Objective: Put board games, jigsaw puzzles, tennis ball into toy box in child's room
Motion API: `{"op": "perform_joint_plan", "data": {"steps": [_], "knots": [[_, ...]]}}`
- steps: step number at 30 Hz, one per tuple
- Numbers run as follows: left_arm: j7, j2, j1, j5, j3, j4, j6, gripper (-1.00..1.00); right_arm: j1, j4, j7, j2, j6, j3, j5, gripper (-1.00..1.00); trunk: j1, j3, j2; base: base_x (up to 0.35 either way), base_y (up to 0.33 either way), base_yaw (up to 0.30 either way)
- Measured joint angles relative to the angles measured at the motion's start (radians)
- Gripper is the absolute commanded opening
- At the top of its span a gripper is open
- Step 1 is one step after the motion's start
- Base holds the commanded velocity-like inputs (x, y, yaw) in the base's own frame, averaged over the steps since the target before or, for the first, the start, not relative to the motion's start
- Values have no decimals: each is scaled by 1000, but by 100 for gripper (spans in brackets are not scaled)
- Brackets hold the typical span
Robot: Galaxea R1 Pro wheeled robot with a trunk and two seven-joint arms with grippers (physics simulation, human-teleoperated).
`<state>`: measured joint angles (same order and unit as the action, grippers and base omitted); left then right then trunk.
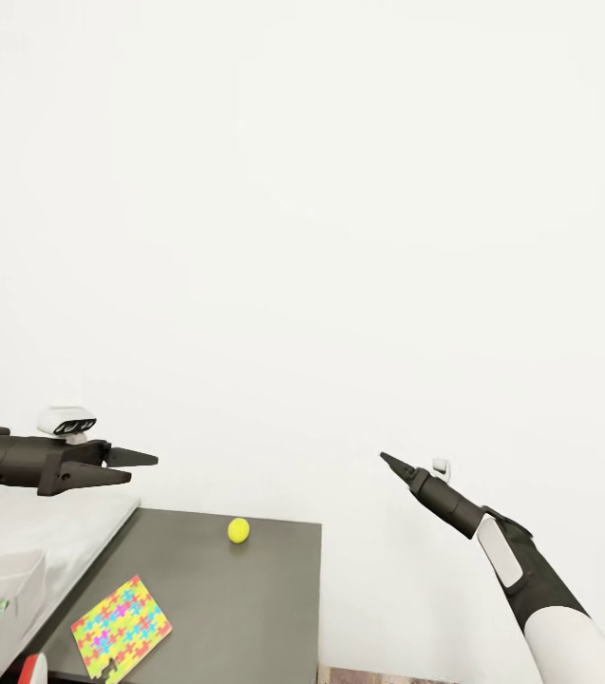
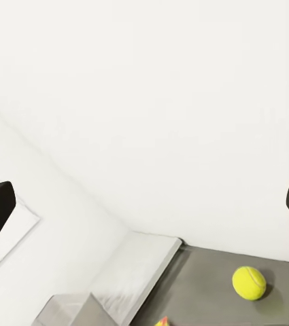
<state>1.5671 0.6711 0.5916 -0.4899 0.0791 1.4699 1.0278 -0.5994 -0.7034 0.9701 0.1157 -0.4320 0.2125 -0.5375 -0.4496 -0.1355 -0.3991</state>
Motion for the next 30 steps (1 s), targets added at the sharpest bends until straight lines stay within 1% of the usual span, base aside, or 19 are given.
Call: {"op": "perform_joint_plan", "data": {"steps": [4,10,30], "knots": [[0,0,0,0,-1,0,0,100,0,0,-9,-3,0,0,1,100,0,6,0,0,0,-78],[0,0,0,0,0,0,0,100,0,-1,-38,-5,0,0,3,100,0,15,0,0,0,78],[0,0,0,0,0,0,0,100,0,0,-46,-5,6,0,2,100,0,47,0,0,0,82]]}}
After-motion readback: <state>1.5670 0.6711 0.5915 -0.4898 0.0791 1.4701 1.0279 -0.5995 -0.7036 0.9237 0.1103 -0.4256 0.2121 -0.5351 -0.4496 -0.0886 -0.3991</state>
